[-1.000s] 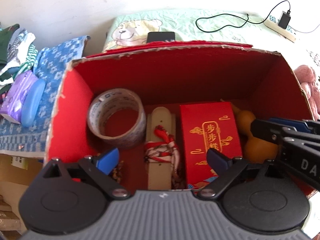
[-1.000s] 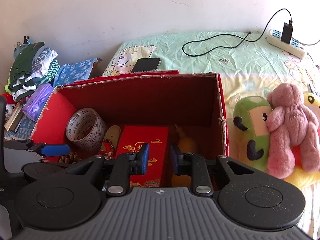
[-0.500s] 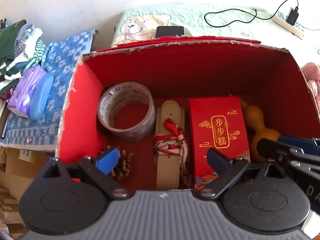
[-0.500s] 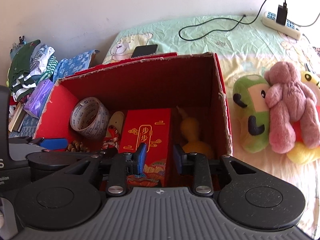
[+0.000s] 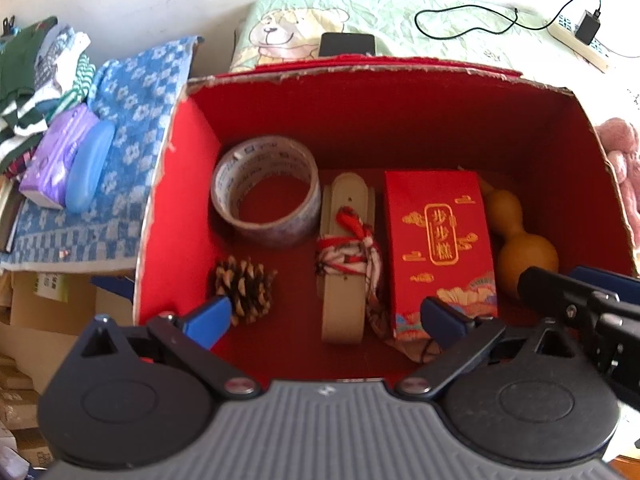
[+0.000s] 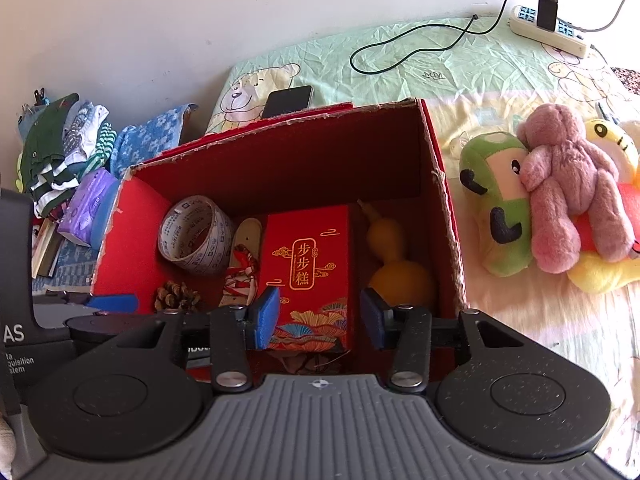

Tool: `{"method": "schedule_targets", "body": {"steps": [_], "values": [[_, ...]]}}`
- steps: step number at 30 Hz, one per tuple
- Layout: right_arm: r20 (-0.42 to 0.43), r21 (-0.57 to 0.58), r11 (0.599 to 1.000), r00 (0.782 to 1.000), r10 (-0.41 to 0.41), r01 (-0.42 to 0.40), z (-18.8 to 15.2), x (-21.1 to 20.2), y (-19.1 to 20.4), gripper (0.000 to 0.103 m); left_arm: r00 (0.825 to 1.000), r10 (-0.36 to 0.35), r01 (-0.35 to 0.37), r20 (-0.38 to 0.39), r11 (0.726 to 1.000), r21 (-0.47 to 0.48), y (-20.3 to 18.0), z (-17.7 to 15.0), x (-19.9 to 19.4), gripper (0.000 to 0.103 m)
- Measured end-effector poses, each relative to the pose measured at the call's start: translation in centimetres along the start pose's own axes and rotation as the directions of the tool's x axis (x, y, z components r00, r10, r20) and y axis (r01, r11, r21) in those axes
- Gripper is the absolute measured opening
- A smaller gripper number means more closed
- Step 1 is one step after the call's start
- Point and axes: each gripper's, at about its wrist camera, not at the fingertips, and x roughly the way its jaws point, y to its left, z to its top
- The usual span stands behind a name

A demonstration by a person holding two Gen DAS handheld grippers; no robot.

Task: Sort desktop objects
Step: 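Lift the open right tool out and back away from the box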

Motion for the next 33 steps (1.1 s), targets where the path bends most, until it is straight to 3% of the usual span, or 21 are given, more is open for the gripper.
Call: {"method": "schedule_targets", "body": {"steps": [11,17,33], "values": [[0.075,-0.029,1.0,0.997,0.008,-0.006,-1.9,-2.9,0.8,0.049,0.996,0.029,-0.028,0.08,0.999,-0.016,-0.2,-2.4,-3.5,0.1],[0.099,-0.067,0.997,0.994,0.047,-0.04,-3.3,-4.7,0.7,0.05,0.986,0.088,-0.081,0.141,0.995,-0.059,-0.9,-4.8,-5.9,0.1],[0.045,-0.116,0.992,0.998,0.049,-0.044,-9.2,-6.7,-2.0,0.05,0.989,0.126,-0.115,0.077,0.984,-0.134,-3.8,-12.5,-6.4,0.1]]}}
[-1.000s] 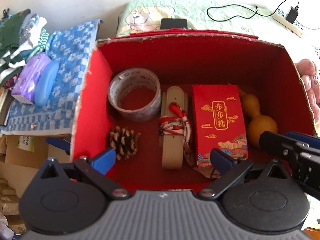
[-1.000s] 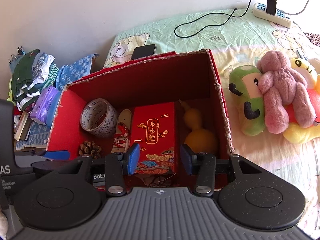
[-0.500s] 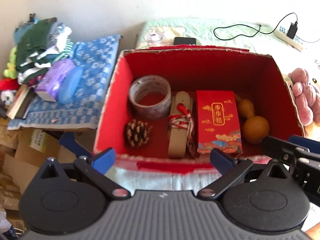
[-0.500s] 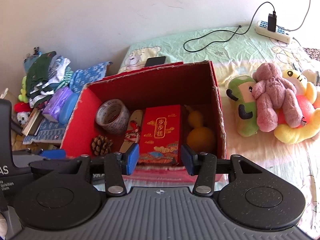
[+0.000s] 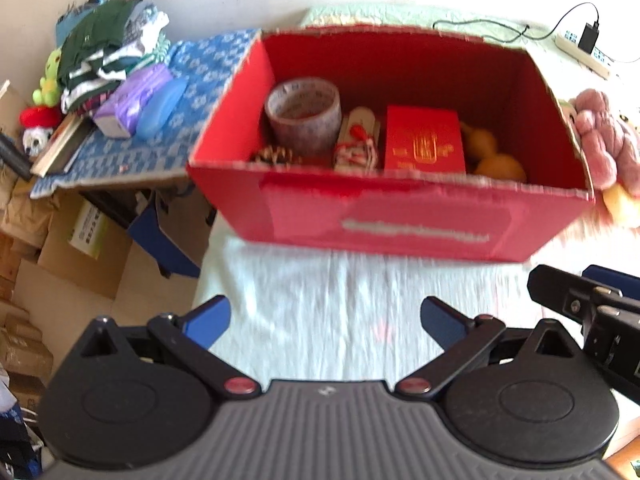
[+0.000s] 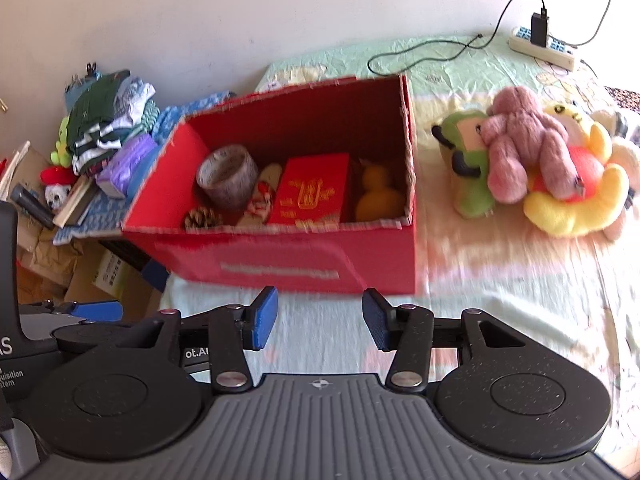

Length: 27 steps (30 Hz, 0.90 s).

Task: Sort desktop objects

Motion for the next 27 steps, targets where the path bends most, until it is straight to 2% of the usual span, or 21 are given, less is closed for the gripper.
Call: {"method": "schedule_targets", "body": {"steps": [12,27], "values": [[-0.081,-0.017,1.0,0.997,-0.008,0.006,-4.1,0.0,-0.7,0.05,0.997,0.008,-0.008,-0.07,1.0,-0.007,-1.0,-4.4,1.2,0.1],[-0.108,-0.054,0.998,0.993,0.039,-0.045,-5.4,0.8,0.3,0.05,0.995,0.008,-0.015,-0.102,0.997,-0.075,0.7,-6.2,1.8,0.1]]}}
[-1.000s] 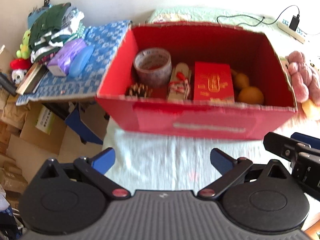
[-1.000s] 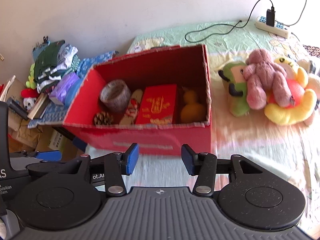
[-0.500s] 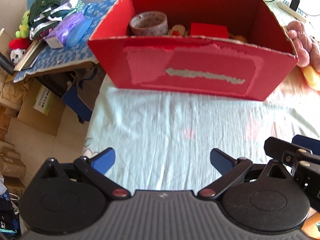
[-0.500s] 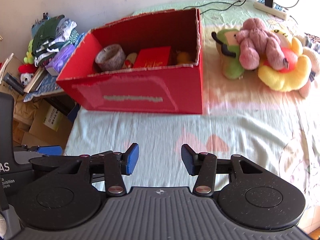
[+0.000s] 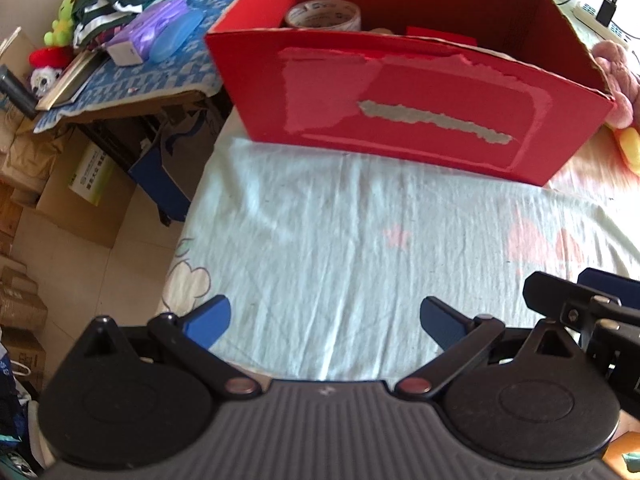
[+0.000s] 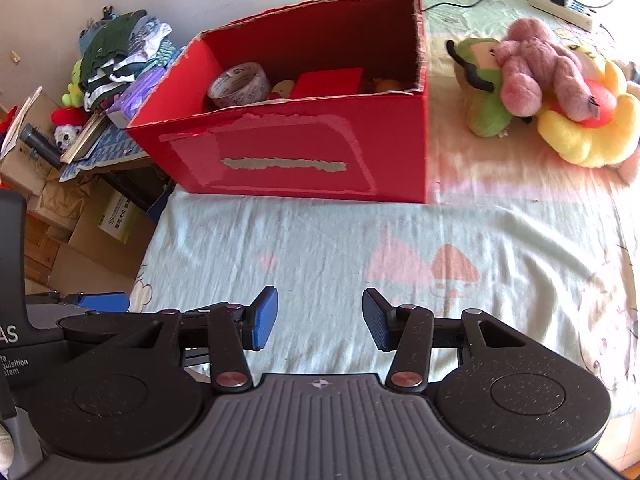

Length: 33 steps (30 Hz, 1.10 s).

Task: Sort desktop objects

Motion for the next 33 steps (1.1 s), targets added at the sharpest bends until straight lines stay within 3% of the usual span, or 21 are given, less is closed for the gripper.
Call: {"method": "schedule_targets", "body": {"steps": [5,11,18,33], "values": [[0.018,-0.022,0.999,0.999,0.038,-0.038,1.4,0.3,1.2,0.05,1.0,0.005,-0.005,0.01,1.0,-0.001,1.2,1.8,-0.2,0.1],[0.093,-0.016,0.999,0.994,0.053,-0.051,5.0,-0.4,2.7,0.05,0.995,-0.016,0.012,0.101,0.999,0.035,2.8,6.3,-2.4,0.1],[0.189,0.009,1.0,0.982,0.006,-0.008,8.5,-1.5,3.3,0.05,0.979,-0.064,0.041,0.195,0.992,0.117,2.4,11.4,-4.0,0.1],[0.195,0.122,0.99,0.976,-0.098,0.075,12.4,0.5,2.1,0.05,0.972,-0.131,0.092,0.197,0.976,0.196,0.7,16.6,-1.4,0.101]]}}
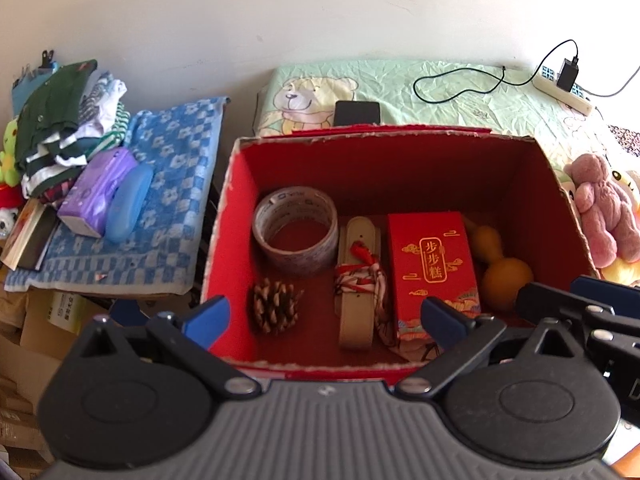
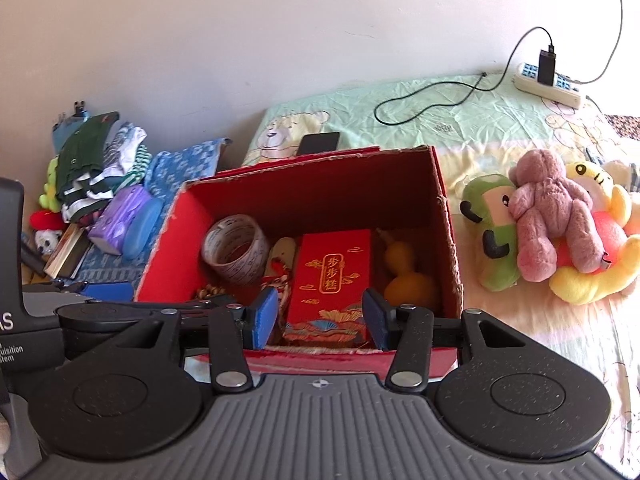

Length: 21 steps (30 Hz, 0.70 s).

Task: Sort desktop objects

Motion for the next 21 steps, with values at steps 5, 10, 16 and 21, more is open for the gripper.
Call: {"method": "schedule_targets", "body": {"steps": [5,10,16,21], "values": [[-0.011,0.011,0.999,0.999,-0.036,0.036,0.8,1.3,-0.2,0.057,1.0,-0.002,0.002,-0.006,1.0,0.001,0.1,0.6,1.5,0.101],[-0.018,0.027,0.998,0.999,-0.049,0.049,1.5,2.6,-0.5,0.063,1.0,0.029,-0.029,-0.005,1.0,-0.003,0.2,1.1,2.8,0.101],[-0.066,0.045,0.998,0.997,-0.031,0.034,1.8,4.4,-1.3,0.063,0.999,0.009,-0.011,-0.038,0.999,-0.034,0.4,1.2,4.1,0.101],[-0.104,0.034,0.999,0.995,-0.001,0.004,2.3,5.1,-1.9,0.062,0.998,0.07,-0.07,-0.001,0.997,-0.026,-0.4,1.3,4.1,0.101]]}}
